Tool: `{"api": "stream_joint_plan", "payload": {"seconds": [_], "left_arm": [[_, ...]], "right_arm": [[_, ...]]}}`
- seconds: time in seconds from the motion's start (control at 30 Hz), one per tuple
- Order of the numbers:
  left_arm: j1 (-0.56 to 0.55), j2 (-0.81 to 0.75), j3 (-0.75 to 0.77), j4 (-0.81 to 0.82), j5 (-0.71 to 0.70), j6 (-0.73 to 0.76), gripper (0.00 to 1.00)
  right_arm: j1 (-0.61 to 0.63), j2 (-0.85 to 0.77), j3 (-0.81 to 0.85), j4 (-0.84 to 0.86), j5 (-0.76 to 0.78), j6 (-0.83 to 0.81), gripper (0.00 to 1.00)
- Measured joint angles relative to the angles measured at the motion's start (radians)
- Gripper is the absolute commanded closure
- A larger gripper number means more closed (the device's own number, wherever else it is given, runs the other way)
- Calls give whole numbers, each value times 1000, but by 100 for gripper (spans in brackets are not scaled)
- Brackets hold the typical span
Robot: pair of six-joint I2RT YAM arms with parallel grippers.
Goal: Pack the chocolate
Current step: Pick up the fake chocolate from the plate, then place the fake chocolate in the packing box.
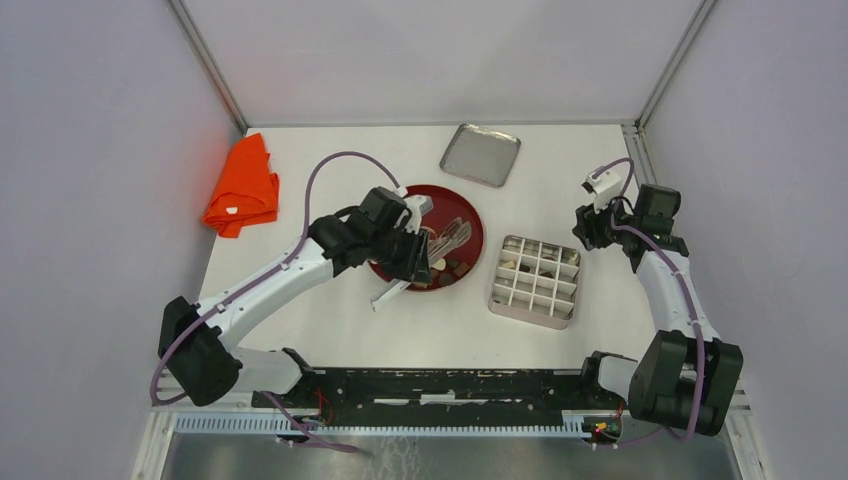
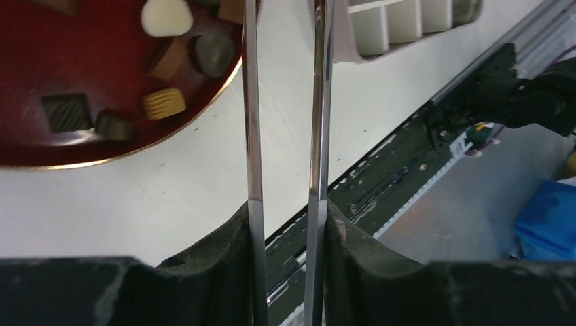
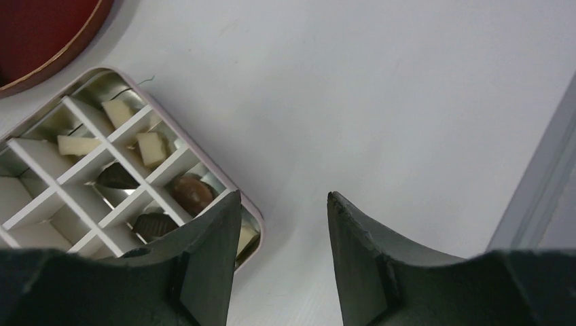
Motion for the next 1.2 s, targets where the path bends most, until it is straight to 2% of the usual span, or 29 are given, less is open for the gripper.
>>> {"api": "stream_joint_plan", "payload": {"seconds": [0.13,0.5,0.8,1.2], "left_arm": [[-69,37,15,94,39,-43,98],[-270,296,154,279,56,-90,98],[-343,483,287,319,53,-105,98],[-378,620,420,291,13,-104,94]], "right_arm": [[0,-18,-10,59,87,73,43],[0,-49,-42,180,338,231,39],[0,-56,-45,205,386,254,39],[0,-56,-45,210,386,254,39]]}}
